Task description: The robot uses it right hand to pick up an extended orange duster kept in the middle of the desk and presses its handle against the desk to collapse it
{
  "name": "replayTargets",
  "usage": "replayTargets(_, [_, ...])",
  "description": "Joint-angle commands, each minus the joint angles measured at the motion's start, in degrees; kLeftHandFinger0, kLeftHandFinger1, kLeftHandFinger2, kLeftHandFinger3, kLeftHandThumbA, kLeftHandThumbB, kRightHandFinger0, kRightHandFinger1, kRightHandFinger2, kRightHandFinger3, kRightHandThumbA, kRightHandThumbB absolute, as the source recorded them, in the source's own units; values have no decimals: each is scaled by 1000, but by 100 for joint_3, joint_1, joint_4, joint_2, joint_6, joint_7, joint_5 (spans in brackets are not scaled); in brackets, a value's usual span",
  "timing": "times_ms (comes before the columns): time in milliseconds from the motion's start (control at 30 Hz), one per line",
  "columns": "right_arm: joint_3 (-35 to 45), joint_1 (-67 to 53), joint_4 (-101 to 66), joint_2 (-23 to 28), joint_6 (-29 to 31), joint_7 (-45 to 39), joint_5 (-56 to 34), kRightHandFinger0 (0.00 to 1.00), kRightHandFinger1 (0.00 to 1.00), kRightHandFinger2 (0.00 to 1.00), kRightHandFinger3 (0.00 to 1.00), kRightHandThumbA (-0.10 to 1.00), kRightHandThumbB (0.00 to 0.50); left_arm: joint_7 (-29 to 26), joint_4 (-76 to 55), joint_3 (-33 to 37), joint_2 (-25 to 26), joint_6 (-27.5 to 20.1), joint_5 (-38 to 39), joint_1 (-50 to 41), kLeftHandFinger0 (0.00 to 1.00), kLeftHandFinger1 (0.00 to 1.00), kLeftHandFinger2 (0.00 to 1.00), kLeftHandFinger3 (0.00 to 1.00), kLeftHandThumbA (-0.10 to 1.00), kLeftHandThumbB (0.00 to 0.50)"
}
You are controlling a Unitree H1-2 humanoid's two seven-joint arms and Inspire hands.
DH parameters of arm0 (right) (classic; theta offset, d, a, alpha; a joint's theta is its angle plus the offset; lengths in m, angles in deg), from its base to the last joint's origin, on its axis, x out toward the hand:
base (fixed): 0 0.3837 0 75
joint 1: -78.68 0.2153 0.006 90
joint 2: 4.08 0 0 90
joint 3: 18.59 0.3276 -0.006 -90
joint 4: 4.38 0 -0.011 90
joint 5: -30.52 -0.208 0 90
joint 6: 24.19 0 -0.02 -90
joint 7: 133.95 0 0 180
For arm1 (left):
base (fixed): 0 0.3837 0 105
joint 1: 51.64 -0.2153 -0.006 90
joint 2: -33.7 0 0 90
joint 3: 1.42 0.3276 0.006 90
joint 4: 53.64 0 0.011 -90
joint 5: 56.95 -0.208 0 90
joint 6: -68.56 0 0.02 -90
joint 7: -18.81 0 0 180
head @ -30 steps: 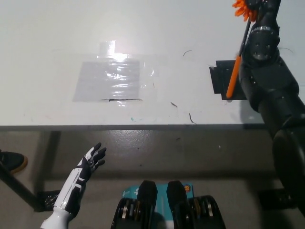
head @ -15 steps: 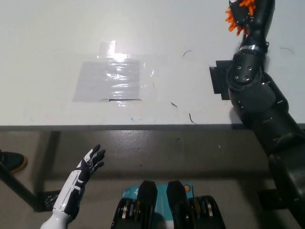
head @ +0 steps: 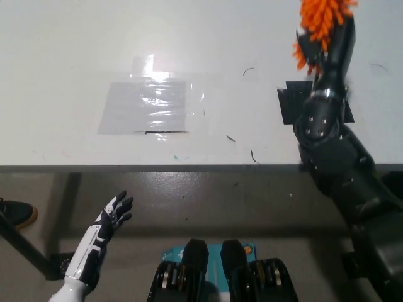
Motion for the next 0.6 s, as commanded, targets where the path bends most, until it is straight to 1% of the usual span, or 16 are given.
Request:
replayTargets(0, [229,-337,485,64,58,-826,-345,0,34,394,374,-100,150,-1,-203,-42,60,-231,-14,-35,1000,1000,1000,1000,1000,161])
replayTargets(67, [335,-547,603,164,58,-1152,-435,0,81,439,448,-100,151,-6,-212,-42,44,-184,-14,-59,1000,1000,1000,1000,1000,174])
replayTargets(100, [269,-591,650,212,58,-1162,-329,0,92,441,458,-100,152,1,-189,-43,44,-188,-8,-40,1000,1000,1000,1000,1000,184])
replayTargets(133, [279,-580,800,246,50,-1250,-293,0,92,436,461,-100,152,9,-172,-57,28,-213,41,-16,1000,1000,1000,1000,1000,171])
replayTargets(167, [284,-593,887,285,-139,-1485,-303,0,119,468,510,-100,133,1,-200,-58,21,-189,32,-21,1000,1000,1000,1000,1000,171])
replayTargets(200, [260,-607,917,318,-299,-1671,-280,0,159,512,533,-100,111,-9,-229,-58,17,-159,15,-29,1000,1000,1000,1000,1000,171])
replayTargets(233, [257,-607,929,327,-330,-1723,-269,0,197,550,533,-100,108,-11,-236,-60,14,-152,13,-31,1000,1000,1000,1000,1000,170])
replayTargets(267, [289,-611,964,348,-538,-1997,-321,0,237,591,539,-100,111,0,-224,-69,26,-191,32,-29,1000,1000,1000,1000,1000,169])
replayTargets(300, [293,-598,1007,365,-779,-2241,-334,0,274,637,564,-100,99,-7,-263,-87,44,-158,28,-44,1000,1000,1000,1000,1000,163])
replayTargets(333, [261,-613,1042,410,-932,-2457,-310,0,287,658,563,-100,101,-11,-272,-90,42,-151,26,-47,1000,1000,1000,1000,1000,163])
replayTargets(367, [247,-623,1054,427,-990,-2516,-299,0,297,674,564,-100,123,-8,-275,-91,42,-147,32,-51,1000,1000,1000,1000,1000,163])
replayTargets(400, [295,-633,1087,488,-1214,-2870,-377,0,291,669,547,-100,103,-9,-279,-95,35,-134,36,-47,1000,1000,1000,1000,1000,172])
replayTargets(433, [376,-626,1129,522,-1511,-3196,-488,0,303,688,583,-100,85,-15,-271,-98,38,-129,22,-42,1000,1000,1000,1000,1000,180])
replayTargets(500, [416,-620,1149,522,-1738,-3398,-543,0,246,609,521,-100,109,-2,-263,-106,46,-140,51,-39,1000,1000,1000,1000,1000,180])
replayTargets(533, [406,-601,1162,519,-1904,-3457,-530,0,233,598,487,-100,110,11,-258,-108,41,-154,87,-38,1000,1000,1000,1000,1000,179])
replayTargets(567, [363,-586,1176,519,-2052,-3518,-486,0,236,612,447,-100,121,8,-281,-108,44,-117,71,-43,1000,1000,1000,1000,1000,180])
